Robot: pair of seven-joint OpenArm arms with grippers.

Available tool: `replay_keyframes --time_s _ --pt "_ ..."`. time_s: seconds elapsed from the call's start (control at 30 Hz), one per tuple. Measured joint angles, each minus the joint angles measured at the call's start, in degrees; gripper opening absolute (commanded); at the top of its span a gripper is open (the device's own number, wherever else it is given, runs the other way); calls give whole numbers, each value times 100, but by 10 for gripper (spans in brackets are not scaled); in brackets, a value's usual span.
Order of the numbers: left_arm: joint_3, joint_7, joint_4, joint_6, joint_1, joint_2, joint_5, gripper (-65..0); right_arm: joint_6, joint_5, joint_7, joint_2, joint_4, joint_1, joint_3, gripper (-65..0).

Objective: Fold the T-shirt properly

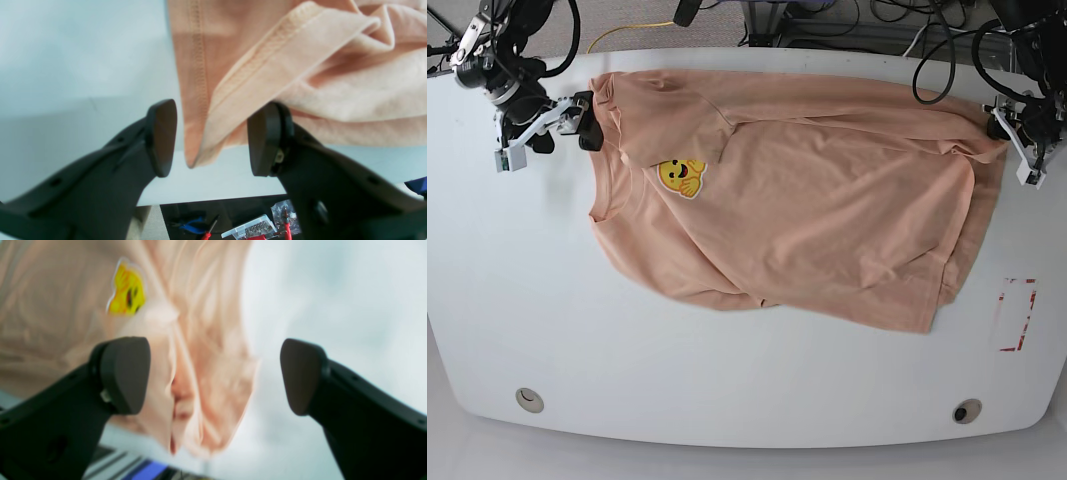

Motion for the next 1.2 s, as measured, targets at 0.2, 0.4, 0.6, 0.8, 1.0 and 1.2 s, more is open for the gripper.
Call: replay_keyframes --time_s 0.2,0.4,0.6,0.8,1.0,1.2 --pt "-7 9 103 4 -2 0 -17 -332 9 -313 -129 177 -715 942 -81 -65" --pt "-9 -4 531 9 -48 9 -74 -332 46 -763 -223 278 -1657 1624 -70 -65" --pt "-4 42 717 11 -28 15 0 -332 66 -887 -22 485 -2474 2496 -404 -65" --pt "7 17 756 13 -68 17 -42 -332 44 -1016 184 723 -3864 3139 -387 -67" --pt "0 17 756 13 -59 20 -24 -332 42 -986 734 940 -4887 3606 -756 -67" --pt "0 20 756 13 -59 22 -24 -332 59 -872 1351 1023 -5490 3827 -1377 -67"
